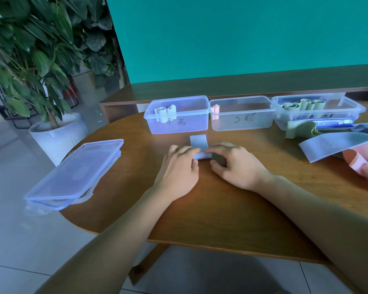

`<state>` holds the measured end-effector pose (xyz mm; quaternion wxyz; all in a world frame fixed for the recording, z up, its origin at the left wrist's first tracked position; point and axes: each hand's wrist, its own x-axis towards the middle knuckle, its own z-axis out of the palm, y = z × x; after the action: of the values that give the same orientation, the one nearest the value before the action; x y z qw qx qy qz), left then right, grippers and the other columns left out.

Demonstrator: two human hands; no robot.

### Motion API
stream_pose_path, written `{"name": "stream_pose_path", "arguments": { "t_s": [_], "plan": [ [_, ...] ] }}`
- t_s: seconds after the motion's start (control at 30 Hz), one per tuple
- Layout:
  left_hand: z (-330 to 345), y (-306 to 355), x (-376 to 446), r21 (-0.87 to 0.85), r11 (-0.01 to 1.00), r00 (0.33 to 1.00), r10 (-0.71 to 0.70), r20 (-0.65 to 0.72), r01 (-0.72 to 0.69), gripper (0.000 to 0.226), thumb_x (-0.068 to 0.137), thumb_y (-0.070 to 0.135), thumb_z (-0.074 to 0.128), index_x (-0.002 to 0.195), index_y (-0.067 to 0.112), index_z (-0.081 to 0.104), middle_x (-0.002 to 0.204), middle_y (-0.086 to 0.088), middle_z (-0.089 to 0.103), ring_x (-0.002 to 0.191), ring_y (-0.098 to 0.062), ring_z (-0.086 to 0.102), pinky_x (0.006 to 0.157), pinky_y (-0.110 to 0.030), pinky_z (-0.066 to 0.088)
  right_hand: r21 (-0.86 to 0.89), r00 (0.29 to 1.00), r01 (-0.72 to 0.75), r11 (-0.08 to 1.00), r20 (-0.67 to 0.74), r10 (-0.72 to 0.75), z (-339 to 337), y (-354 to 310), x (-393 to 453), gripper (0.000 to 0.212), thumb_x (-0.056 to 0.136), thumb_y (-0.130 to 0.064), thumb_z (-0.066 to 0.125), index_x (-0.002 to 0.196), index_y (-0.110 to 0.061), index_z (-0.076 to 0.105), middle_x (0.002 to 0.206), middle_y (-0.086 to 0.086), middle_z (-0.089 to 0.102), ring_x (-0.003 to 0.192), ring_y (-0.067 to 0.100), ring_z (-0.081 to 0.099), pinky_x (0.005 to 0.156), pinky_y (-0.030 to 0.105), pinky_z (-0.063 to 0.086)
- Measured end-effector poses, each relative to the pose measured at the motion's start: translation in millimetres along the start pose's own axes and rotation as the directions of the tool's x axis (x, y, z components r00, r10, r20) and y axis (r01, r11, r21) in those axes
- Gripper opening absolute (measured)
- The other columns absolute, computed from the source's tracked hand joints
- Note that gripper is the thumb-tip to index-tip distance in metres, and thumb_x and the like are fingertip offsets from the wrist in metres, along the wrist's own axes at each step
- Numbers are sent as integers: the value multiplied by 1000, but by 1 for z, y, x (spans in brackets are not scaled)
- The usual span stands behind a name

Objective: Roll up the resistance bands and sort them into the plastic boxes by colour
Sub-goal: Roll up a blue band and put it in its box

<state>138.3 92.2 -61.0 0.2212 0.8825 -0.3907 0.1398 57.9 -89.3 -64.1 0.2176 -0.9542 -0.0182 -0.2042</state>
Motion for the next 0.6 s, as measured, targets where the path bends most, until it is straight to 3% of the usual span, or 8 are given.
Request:
{"name": "stream_pose_path", "arguments": {
  "t_s": [0.1,0.23,0.37,0.5,0.6],
  "plan": [
    [2,-1,2,-20,999,997,39,-74,-40,38,96,13,52,132,18,62,129,3,63,117,-23,46,101,-42,44,-20,1000,-23,1000,3,23,0,0,4,39,96,-32,57,135,-32,58,135,-18,56,73,-8,47,76,27,43],
    [4,-3,3,-33,997,991,66,-115,-70,36,93,8,55,124,19,67,119,4,66,110,-25,50,95,-44,47,-46,999,-33,998,7,34,-1,1,7,39,96,-32,56,136,-33,57,135,-19,55,73,-2,46,75,27,41],
    [5,-4,11,-29,999,997,35,-65,-36,37,96,11,51,130,21,64,126,4,64,114,-26,48,99,-44,44,-21,999,8,1000,-31,-8,-1,0,7,36,97,-29,56,132,-33,61,130,-17,57,75,0,50,77,35,52],
    [8,-7,17,-17,1000,999,16,-52,-17,40,98,11,48,135,19,61,132,4,62,120,-24,44,103,-44,41,-77,1000,19,997,-23,-21,1,4,10,38,97,-27,56,134,-27,62,135,-11,59,110,15,50,91,40,52],
    [8,-7,17,-30,999,994,30,-107,-33,39,95,7,50,131,17,63,128,2,63,119,-23,46,102,-42,43,-125,1000,8,992,-16,-10,2,6,15,42,97,-28,54,139,-25,59,139,-7,59,114,21,45,100,39,45]
  ]
}}
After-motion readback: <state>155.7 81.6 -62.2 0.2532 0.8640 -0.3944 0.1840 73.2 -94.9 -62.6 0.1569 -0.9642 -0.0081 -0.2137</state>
